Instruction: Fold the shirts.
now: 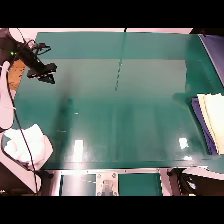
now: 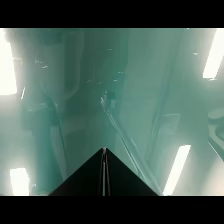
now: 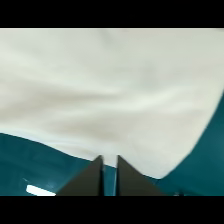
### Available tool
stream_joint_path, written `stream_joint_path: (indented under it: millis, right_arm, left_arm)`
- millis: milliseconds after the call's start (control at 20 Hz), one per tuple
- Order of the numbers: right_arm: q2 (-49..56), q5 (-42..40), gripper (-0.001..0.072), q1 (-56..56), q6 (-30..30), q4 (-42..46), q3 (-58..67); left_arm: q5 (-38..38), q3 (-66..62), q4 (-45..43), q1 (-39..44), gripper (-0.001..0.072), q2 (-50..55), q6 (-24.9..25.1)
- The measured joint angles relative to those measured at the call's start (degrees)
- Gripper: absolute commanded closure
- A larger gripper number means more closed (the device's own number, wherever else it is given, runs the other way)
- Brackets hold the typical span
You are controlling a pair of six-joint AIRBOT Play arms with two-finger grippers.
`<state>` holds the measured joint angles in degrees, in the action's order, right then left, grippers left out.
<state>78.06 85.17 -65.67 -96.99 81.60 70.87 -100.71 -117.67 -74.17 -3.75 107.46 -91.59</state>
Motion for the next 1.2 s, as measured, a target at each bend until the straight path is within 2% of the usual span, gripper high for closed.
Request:
stream_joint_path:
  millis: [200,450,650,850,1200]
  right_arm:
    - [-0.37,-2.16,0.0696,7.32,2.36,-8.87,2.12]
    - [-1.22,-4.48,0.0697,25.79,6.1,-15.15,1.4]
    - [-1.6,-7.54,0.0697,41.83,8.26,-16.5,-3.78]
    - [-2.01,-10.34,0.0697,52.61,9.79,-16.83,-9.99]
    - [-2.4,-12.28,0.0696,59.41,10.62,-16.98,-13.62]
  left_arm:
    - [-1.11,0.04,2.43,0.81,0.0685,-1.29,0.35]
    - [-1.03,5.09,2.25,6.25,0.0685,-7.87,-0.31]
    - [2.62,14.78,1.01,13.2,0.0685,-15.54,-2.29]
    - [8.59,27.8,-0.46,20.26,0.0684,-22.86,-5.16]
    - [16.31,37.07,-1.57,25.94,0.0684,-26.86,-6.73]
